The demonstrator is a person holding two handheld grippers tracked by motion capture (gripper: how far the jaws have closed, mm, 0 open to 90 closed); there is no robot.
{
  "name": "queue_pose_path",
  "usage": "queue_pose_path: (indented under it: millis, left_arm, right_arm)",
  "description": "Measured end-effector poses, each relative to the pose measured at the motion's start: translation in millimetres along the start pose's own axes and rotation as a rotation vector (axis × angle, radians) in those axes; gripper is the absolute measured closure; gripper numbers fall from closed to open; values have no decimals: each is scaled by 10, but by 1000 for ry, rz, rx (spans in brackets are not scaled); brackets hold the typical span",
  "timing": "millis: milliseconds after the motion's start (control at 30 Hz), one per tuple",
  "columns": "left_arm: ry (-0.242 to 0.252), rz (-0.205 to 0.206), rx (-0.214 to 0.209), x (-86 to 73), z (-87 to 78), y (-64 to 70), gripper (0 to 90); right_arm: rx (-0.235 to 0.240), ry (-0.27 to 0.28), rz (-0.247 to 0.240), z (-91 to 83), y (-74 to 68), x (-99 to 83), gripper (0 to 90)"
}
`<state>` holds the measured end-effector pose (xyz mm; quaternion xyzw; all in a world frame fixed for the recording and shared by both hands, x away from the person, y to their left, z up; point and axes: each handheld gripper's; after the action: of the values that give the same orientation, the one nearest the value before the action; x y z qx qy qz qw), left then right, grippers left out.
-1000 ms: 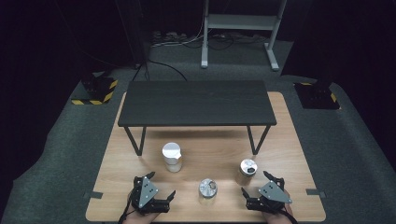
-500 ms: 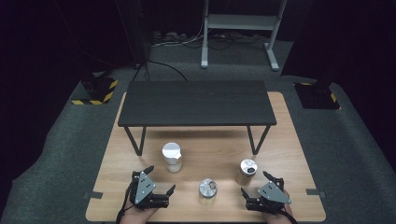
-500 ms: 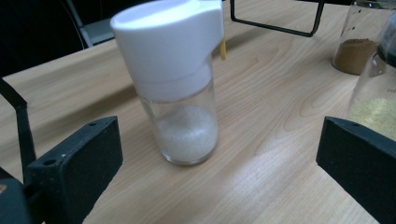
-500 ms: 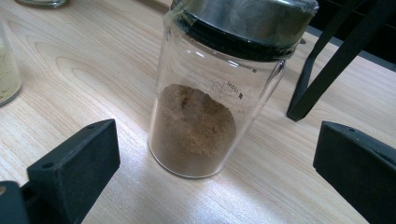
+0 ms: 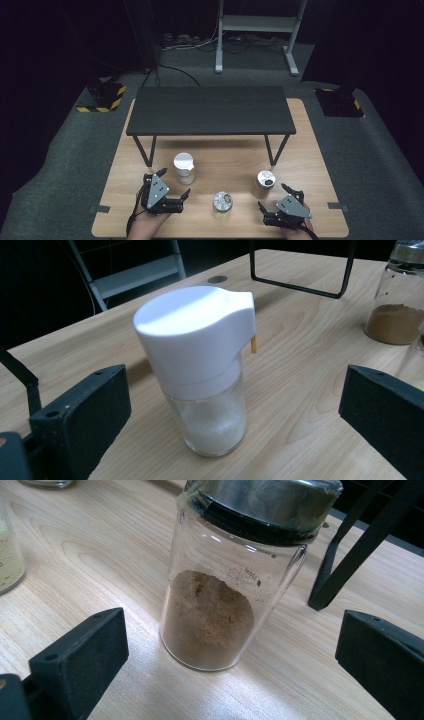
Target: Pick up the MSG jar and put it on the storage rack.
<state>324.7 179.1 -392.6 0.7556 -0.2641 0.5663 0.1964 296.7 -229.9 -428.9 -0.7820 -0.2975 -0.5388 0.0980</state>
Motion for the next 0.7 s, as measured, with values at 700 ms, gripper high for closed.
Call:
queue_pose_path:
  millis: [700]
  left_arm:
    - [1, -51, 21, -161, 246, -93, 5]
  right_arm:
    - [3, 3, 2, -3, 3, 0, 0]
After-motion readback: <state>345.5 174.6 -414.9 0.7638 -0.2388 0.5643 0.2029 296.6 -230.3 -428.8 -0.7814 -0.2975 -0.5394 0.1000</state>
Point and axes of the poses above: each handheld gripper's, and its own axes: z roughly forward along the jaws, x roughly out of its top, y roughly to its right, and after that the axes turned 13 degrees about y, right-handed
